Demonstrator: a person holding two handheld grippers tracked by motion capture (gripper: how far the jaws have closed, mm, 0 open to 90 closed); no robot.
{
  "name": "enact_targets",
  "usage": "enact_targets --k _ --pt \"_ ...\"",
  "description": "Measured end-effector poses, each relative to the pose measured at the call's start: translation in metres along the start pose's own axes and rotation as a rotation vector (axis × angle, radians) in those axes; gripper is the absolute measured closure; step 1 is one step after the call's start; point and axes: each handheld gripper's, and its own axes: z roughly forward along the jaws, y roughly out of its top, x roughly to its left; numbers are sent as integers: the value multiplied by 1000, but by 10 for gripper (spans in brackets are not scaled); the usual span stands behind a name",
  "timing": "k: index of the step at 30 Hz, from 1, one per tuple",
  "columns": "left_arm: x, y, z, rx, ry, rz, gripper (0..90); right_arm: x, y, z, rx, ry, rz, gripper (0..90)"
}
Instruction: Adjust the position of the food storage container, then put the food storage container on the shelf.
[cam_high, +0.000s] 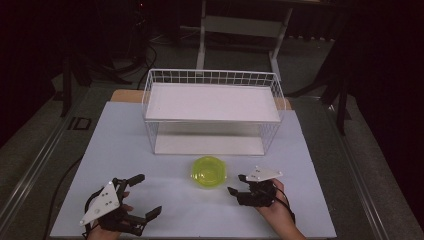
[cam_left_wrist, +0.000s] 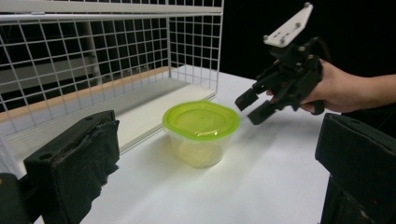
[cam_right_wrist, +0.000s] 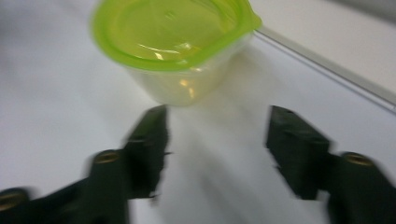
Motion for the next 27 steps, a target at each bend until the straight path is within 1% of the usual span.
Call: enact_targets --k 2,3,4,5,6,7,8,10,11,12,13,14,15,16,17,19,21,22,23,24,25,26,27 --pt "-1 1 0 -6 -4 0 5 4 0 -9 -22 21 -30 218" --pt "-1 2 0 -12 -11 -5 4 6 0 -13 -34 32 -32 187" --pt "-1 2 0 -14 -22 -7 4 8 -1 -17 -57 45 -30 187" --pt "-1 3 1 -14 -34 -9 4 10 0 -21 -74 70 -23 166" --pt "-2 4 2 -11 -47 -8 5 11 0 -25 -89 71 -24 138" --pt "-3 4 3 -7 -58 -2 5 13 1 -28 -106 70 -26 141" --pt "-4 5 5 0 -70 7 4 14 2 -32 -119 84 -20 138" --pt "-7 7 8 17 -97 24 5 16 4 -38 -146 82 -26 138" --pt "-8 9 10 30 -110 33 5 16 6 -42 -156 92 -21 138" --pt "-9 11 12 42 -113 51 5 17 7 -44 -161 83 -17 142" --pt "-9 13 13 43 -119 64 5 17 9 -47 -164 56 -20 144" --pt "-10 14 15 49 -126 65 5 17 11 -49 -169 53 -26 144" --pt "-9 16 16 53 -135 59 5 17 13 -52 -174 60 -34 145" --pt "-9 17 17 46 -147 50 5 17 14 -53 -181 42 -55 152" --pt "-9 19 18 47 -150 45 4 18 16 -55 -173 17 -71 167" --pt "-8 22 19 63 -153 31 5 18 19 -56 -172 12 -83 182" --pt "-7 26 22 77 -149 21 5 18 22 -56 -164 -18 -92 231" --pt "-6 28 24 83 -154 11 5 17 23 -56 -160 -22 -98 232" --pt "-6 31 25 88 -159 3 5 17 25 -55 -156 -15 -88 234" --pt "-5 33 27 83 -158 -1 5 17 26 -55 -162 -9 -77 234" --pt "-4 35 28 79 -160 -6 5 17 28 -54 -164 -8 -77 233" --pt "-3 37 29 74 -170 -18 5 18 29 -54 -164 -18 -90 232" --pt "-1 40 31 74 -172 -26 4 19 31 -53 -167 -18 -98 226"
